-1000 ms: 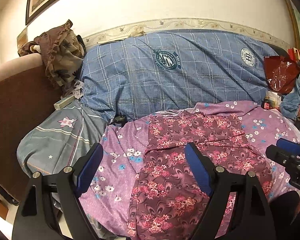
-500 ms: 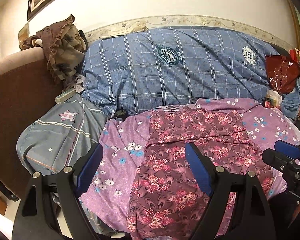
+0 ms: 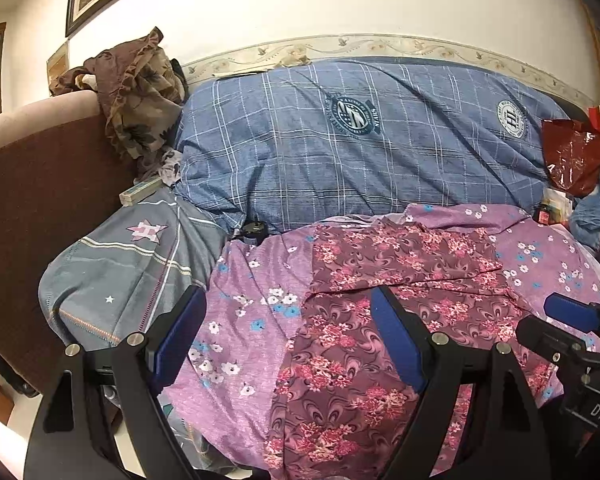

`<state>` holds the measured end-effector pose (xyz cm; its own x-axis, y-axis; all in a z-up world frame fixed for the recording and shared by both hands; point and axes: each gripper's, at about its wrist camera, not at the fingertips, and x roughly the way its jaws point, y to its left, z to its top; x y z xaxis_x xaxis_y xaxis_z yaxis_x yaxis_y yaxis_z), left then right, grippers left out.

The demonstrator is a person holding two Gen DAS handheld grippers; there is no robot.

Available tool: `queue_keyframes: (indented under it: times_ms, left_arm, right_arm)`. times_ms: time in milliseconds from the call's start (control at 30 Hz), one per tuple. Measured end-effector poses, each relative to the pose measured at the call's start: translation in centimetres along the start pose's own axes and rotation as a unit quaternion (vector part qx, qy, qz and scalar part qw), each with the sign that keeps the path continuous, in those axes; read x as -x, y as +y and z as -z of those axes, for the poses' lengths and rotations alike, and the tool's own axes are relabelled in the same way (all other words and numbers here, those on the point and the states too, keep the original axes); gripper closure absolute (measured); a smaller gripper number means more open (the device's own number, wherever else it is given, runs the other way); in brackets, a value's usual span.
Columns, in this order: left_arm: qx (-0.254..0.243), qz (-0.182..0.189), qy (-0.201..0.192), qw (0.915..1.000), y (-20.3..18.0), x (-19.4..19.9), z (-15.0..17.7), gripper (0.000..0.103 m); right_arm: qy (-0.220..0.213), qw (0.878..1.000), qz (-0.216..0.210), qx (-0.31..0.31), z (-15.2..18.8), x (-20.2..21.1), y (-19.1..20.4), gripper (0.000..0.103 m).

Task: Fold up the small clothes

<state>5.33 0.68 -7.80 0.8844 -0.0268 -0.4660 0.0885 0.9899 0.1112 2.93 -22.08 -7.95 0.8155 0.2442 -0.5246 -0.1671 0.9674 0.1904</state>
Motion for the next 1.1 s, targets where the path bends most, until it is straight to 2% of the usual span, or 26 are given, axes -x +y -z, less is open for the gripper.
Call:
queue_keyframes:
  times_ms: [267, 567, 967, 1100]
  left_arm:
    - [0.005, -0.008, -0.002, 1.0, 0.9, -0.2, 0.1, 0.018]
    - [0.007, -0.009, 0.003, 0.9999, 1.1, -0.9, 0.6, 0.018]
    - [-0.006, -0.01, 0.04, 0.9991, 0.0, -3.4, 2.6, 0.018]
    - [-0.009, -0.006, 0.058, 0.9982, -0.3, -4.3, 3.7, 0.018]
  right_arm:
    - [-0.007, 1.0, 0.003, 0.024, 0.0, -0.2, 1.4, 0.048]
    - [-0.001, 1.0, 0.008, 0.013, 0.3, -0.9, 0.8, 0.048]
    - [0.034, 0.999, 0.013, -0.019, 2.0, -3.6, -1.8, 0.048]
    - [0.044, 0.998, 0.03, -0.019, 2.6, -4.3, -2.9, 0.048]
